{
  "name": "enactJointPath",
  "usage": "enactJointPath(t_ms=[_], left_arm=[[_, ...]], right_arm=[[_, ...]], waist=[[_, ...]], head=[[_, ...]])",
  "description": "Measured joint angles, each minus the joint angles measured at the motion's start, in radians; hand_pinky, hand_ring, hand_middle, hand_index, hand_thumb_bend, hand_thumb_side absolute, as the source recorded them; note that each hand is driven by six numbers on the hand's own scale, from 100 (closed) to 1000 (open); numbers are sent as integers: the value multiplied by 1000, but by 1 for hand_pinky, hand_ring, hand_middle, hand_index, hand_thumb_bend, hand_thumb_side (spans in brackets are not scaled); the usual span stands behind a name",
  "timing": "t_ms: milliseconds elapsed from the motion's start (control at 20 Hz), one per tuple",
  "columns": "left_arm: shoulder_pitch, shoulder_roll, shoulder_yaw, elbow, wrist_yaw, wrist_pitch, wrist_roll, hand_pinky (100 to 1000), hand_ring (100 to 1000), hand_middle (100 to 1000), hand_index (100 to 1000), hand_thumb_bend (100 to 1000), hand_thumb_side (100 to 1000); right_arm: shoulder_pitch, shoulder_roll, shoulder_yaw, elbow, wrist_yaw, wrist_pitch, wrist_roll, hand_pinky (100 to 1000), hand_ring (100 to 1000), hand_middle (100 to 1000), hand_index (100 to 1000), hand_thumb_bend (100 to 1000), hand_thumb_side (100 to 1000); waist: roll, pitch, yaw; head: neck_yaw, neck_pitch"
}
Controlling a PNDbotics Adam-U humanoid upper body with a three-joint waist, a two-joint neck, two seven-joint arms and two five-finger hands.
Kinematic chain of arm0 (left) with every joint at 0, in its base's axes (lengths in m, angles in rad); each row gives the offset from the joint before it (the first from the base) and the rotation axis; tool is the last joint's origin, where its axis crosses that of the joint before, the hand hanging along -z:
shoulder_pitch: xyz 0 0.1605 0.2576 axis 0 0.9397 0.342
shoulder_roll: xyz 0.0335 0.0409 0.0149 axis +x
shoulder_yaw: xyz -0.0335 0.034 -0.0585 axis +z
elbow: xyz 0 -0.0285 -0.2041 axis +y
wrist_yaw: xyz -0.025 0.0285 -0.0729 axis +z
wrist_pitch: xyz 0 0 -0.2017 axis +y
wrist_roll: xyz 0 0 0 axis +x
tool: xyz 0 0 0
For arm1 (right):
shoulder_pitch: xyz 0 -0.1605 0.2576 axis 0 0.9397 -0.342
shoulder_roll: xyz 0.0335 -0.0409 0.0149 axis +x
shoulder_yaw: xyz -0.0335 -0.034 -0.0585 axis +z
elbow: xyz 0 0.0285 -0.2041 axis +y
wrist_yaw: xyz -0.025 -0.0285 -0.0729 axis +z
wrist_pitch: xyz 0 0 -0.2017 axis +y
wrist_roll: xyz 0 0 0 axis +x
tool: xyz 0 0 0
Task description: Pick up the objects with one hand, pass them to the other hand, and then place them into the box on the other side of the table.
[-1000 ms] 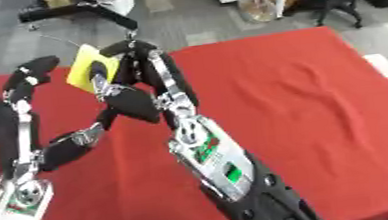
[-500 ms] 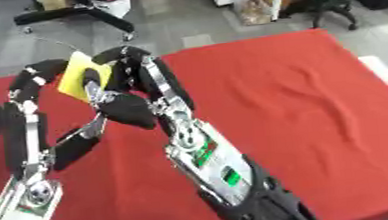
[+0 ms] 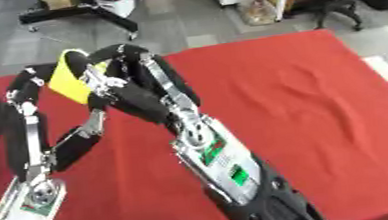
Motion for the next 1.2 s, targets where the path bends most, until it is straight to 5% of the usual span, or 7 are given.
enactJointPath(t_ms=[350, 600, 800, 850, 1200], left_arm=[[109, 79, 50, -45, -13, 45, 18, 690, 623, 586, 670, 246, 485], [172, 168, 138, -138, 6, 131, 10, 696, 625, 587, 672, 287, 493], [194, 231, 197, -203, 14, 204, -19, 696, 625, 587, 672, 287, 493], [196, 237, 203, -212, 14, 215, -26, 710, 623, 586, 673, 346, 524], [302, 353, 326, -126, -6, 306, -112, 743, 625, 595, 678, 366, 573]], right_arm=[[8, -53, -149, -35, 143, -83, 72, 641, 692, 717, 857, 360, 676], [60, -93, -268, 23, 264, -106, -7, 632, 681, 703, 841, 342, 650], [87, -94, -310, 90, 306, -125, -77, 632, 681, 703, 841, 342, 650], [87, -94, -314, 100, 310, -129, -86, 620, 666, 680, 820, 331, 630], [203, -90, -385, 199, 327, -139, -171, 612, 658, 671, 808, 316, 622]], waist=[[0, 0, 6], [1, 0, 10], [5, 0, 10], [6, 0, 10], [36, 0, 9]], head=[[125, 31], [201, 53], [234, 53], [239, 53], [289, 54]])
